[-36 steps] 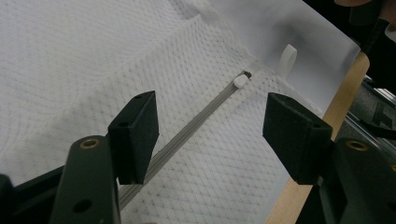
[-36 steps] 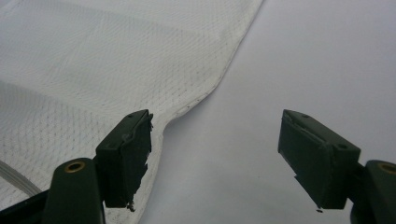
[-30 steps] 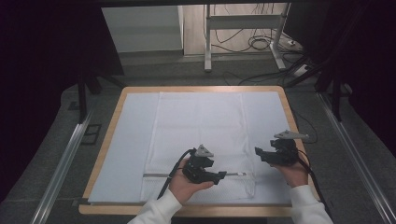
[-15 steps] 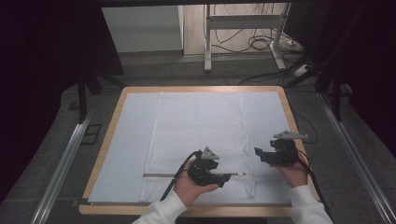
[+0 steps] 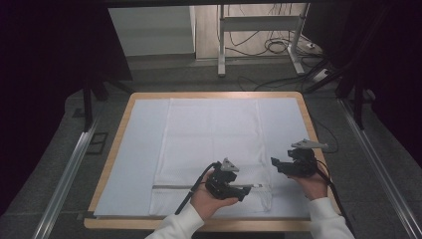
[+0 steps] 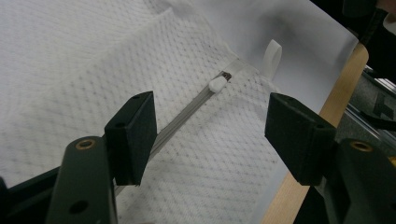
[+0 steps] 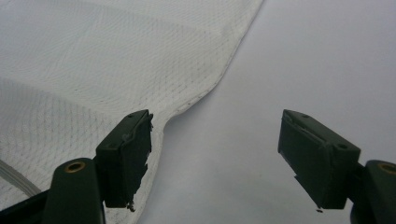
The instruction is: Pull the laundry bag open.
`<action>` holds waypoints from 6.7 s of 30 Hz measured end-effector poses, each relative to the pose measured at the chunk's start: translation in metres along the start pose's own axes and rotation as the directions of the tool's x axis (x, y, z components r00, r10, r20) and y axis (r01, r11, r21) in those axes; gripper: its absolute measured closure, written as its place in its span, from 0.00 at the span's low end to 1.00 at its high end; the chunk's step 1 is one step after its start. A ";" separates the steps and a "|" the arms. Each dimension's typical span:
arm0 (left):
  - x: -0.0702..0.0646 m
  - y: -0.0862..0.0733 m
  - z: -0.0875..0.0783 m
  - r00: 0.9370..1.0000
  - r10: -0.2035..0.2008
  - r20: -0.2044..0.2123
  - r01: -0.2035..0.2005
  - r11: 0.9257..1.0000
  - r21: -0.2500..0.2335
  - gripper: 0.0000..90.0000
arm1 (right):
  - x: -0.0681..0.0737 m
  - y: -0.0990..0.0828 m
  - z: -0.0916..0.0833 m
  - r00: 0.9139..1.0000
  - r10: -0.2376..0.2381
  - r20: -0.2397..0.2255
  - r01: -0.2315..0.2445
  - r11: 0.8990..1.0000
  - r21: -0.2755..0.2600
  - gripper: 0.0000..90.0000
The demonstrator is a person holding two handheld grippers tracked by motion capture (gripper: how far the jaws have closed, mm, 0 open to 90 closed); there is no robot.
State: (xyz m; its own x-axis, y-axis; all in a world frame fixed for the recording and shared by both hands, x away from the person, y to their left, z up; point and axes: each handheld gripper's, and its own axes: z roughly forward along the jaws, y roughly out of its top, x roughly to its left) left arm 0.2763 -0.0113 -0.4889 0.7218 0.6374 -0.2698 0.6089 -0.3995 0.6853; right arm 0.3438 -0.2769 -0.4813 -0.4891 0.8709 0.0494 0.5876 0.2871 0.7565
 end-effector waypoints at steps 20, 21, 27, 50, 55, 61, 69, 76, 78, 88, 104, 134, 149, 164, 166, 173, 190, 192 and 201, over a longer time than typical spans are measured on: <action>0.007 0.014 0.028 0.986 -0.135 0.098 0.129 0.989 0.067 0.43 | -0.001 0.000 0.000 1.000 -0.003 0.008 0.003 1.000 -0.001 0.28; 0.007 0.014 0.030 0.985 -0.141 0.097 0.134 0.988 0.075 0.45 | -0.001 0.000 0.000 1.000 -0.004 0.010 0.004 1.000 -0.001 0.28; 0.007 0.015 0.036 0.983 -0.154 0.101 0.145 0.985 0.094 0.46 | 0.000 0.000 0.000 1.000 -0.007 0.018 0.007 1.000 0.001 0.28; 0.005 0.020 0.057 0.978 -0.180 0.108 0.165 0.976 0.139 0.60 | -0.001 0.000 0.001 1.000 -0.009 0.022 0.009 1.000 0.003 0.28; 0.005 0.020 0.060 0.975 -0.188 0.119 0.169 0.974 0.149 0.65 | -0.001 0.000 0.000 1.000 -0.008 0.024 0.008 1.000 0.003 0.28; 0.005 0.020 0.063 0.975 -0.192 0.112 0.175 0.973 0.147 0.70 | -0.001 0.000 0.000 0.999 -0.010 0.030 0.010 1.000 0.003 0.28; 0.006 0.020 0.064 0.973 -0.198 0.115 0.183 0.974 0.130 0.74 | -0.001 0.000 0.000 0.999 -0.010 0.035 0.010 1.000 0.006 0.28; 0.005 0.021 0.068 0.969 -0.212 0.127 0.197 0.973 0.124 0.78 | -0.002 0.000 0.000 0.999 -0.012 0.039 0.012 1.000 0.005 0.28; 0.003 0.020 0.070 0.973 -0.198 0.117 0.184 0.975 0.122 0.80 | -0.002 0.000 -0.001 0.999 -0.012 0.039 0.012 1.000 0.004 0.28; 0.003 0.019 0.072 0.978 -0.180 0.101 0.168 0.979 0.114 0.93 | -0.002 0.000 -0.001 0.999 -0.014 0.041 0.014 1.000 0.005 0.28; 0.006 0.017 0.070 0.975 -0.180 0.129 0.168 0.981 0.100 0.96 | -0.002 0.001 -0.004 1.000 0.001 0.006 -0.001 1.000 0.006 0.28; 0.010 0.020 0.040 0.980 -0.142 0.138 0.140 0.990 0.023 0.96 | -0.003 0.001 -0.005 0.999 0.028 -0.025 -0.028 0.999 0.023 0.28; 0.021 0.021 0.014 0.982 -0.127 0.138 0.130 0.991 -0.019 0.96 | -0.003 0.003 -0.010 0.996 0.062 -0.064 -0.062 0.998 0.005 0.28; 0.029 0.018 0.002 0.980 -0.135 0.144 0.143 0.989 -0.046 0.96 | -0.001 0.007 -0.013 0.989 0.118 -0.084 -0.118 0.993 0.010 0.27; 0.028 0.018 0.003 0.980 -0.135 0.144 0.143 0.989 -0.045 0.96 | 0.002 0.007 -0.012 0.989 0.122 -0.088 -0.120 0.993 0.018 0.27; 0.025 0.017 0.007 0.982 -0.127 0.143 0.133 0.991 -0.032 0.96 | 0.015 0.011 -0.008 0.980 0.144 -0.138 -0.138 0.989 0.052 0.26; 0.017 0.016 0.017 0.983 -0.115 0.143 0.119 0.993 -0.016 0.96 | 0.031 0.007 0.006 0.961 0.190 -0.200 -0.166 0.977 0.132 0.28; 0.017 0.016 0.017 0.984 -0.113 0.141 0.117 0.993 -0.016 0.96 | 0.032 0.007 0.008 0.959 0.196 -0.207 -0.169 0.975 0.143 0.28; 0.015 0.016 0.018 0.983 -0.106 0.148 0.110 0.994 -0.015 0.96 | 0.035 0.002 0.017 0.937 0.259 -0.234 -0.216 0.957 0.196 0.33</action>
State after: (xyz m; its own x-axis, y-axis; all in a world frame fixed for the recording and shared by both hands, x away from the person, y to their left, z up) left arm 0.3025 -0.0204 -0.4941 0.6935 0.5720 -0.4381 0.6796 -0.3173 0.6614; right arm 0.3389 -0.2395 -0.4890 -0.4567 0.7970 0.3953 0.7939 0.1646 0.5854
